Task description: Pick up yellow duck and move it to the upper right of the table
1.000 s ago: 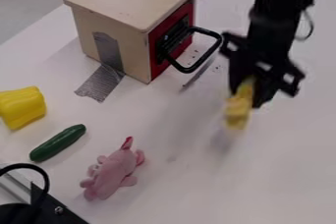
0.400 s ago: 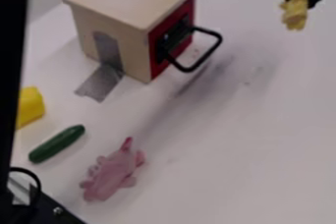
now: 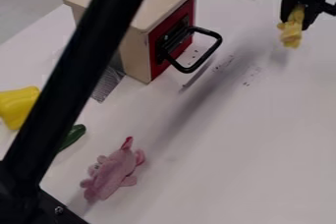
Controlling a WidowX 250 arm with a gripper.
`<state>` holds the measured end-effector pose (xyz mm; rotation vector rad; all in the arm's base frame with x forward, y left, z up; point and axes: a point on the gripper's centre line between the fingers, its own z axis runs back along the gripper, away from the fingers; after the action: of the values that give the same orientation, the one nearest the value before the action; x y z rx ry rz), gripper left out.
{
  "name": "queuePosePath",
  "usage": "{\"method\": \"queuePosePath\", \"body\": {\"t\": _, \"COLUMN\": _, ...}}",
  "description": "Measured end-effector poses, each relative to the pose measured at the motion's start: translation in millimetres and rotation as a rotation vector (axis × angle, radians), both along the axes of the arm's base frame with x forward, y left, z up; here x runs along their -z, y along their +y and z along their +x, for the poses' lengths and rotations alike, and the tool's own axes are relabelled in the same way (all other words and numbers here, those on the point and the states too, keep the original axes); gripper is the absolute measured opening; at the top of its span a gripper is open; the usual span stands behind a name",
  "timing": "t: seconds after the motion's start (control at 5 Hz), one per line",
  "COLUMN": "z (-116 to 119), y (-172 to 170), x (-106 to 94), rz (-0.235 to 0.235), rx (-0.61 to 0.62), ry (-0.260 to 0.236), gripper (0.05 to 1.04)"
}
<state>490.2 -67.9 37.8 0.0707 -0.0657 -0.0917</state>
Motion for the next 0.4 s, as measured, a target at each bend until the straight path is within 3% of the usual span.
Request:
{"method": "queuePosePath", "body": {"t": 0.2, "z": -6.2, "y": 9.5, "x": 14.0, "rz": 0.002, "rx": -0.031, "ry": 0.072, "gripper": 0.783}}
{"method": "queuePosePath", "body": {"t": 0.4, "z": -11.5, "y": 13.5, "x": 14.5, "rz": -0.020, "rx": -0.055, "ry": 0.107, "gripper": 1.001}}
